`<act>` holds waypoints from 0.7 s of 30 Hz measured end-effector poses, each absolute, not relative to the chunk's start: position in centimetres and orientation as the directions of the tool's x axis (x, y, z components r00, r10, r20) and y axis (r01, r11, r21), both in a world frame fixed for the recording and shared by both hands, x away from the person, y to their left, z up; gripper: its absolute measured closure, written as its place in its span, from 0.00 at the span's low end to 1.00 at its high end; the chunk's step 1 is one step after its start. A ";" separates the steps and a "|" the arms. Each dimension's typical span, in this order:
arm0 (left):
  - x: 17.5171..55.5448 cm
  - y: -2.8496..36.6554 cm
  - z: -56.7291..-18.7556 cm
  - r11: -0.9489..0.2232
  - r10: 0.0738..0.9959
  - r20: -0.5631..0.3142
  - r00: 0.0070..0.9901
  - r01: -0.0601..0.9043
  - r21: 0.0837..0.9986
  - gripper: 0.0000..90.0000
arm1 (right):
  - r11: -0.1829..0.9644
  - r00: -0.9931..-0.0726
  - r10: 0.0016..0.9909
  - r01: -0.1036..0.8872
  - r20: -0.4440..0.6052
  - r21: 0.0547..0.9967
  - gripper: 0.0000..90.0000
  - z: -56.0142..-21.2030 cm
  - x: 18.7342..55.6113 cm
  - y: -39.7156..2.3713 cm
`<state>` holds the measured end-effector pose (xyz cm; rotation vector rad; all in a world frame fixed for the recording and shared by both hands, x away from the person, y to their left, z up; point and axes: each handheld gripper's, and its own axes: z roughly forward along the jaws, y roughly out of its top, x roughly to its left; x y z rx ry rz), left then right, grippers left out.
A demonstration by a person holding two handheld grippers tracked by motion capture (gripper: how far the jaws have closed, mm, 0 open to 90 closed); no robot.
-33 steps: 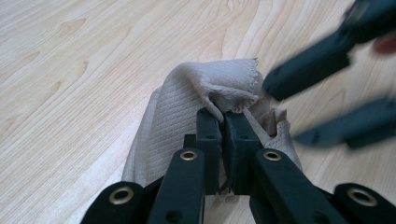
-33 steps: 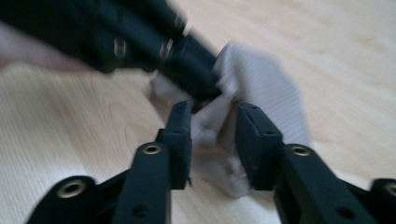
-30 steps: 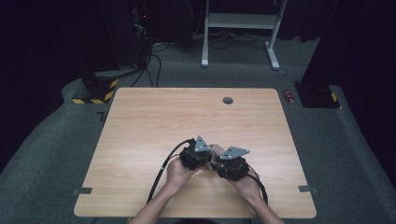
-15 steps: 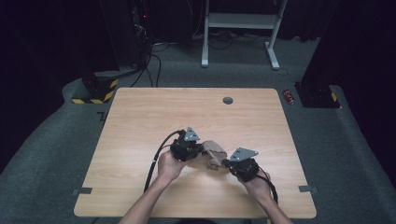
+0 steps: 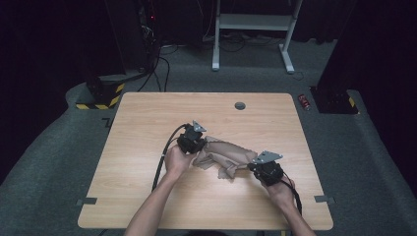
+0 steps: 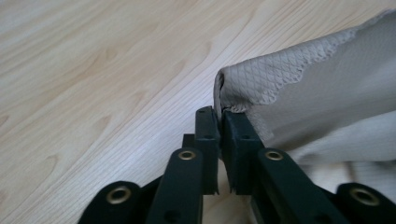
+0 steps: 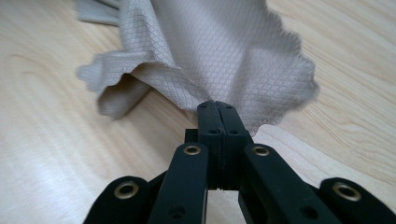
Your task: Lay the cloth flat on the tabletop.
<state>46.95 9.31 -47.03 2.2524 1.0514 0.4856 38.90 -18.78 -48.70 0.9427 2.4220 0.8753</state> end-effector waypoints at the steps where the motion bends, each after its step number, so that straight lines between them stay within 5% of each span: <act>1: 47.1 9.2 -47.4 -0.504 0.788 0.076 0.610 0.571 0.648 0.89 | 0.577 -0.690 0.711 0.465 -0.133 0.671 0.99 -48.8 39.0 -18.7; 4: 46.7 9.1 -47.6 -0.475 0.796 0.044 0.603 0.578 0.664 0.77 | 0.557 -0.677 0.725 0.471 -0.124 0.684 0.86 -48.8 39.0 -18.3; 10: 43.4 9.4 -45.9 -0.505 0.754 0.078 0.652 0.499 0.704 0.67 | 0.528 -0.721 0.687 0.407 -0.093 0.745 0.75 -47.2 37.2 -17.0; 21: 38.3 8.4 -48.9 -0.629 0.671 0.135 0.729 0.464 0.623 0.70 | 0.644 -0.788 0.596 0.355 -0.154 0.677 0.70 -49.4 36.4 -12.3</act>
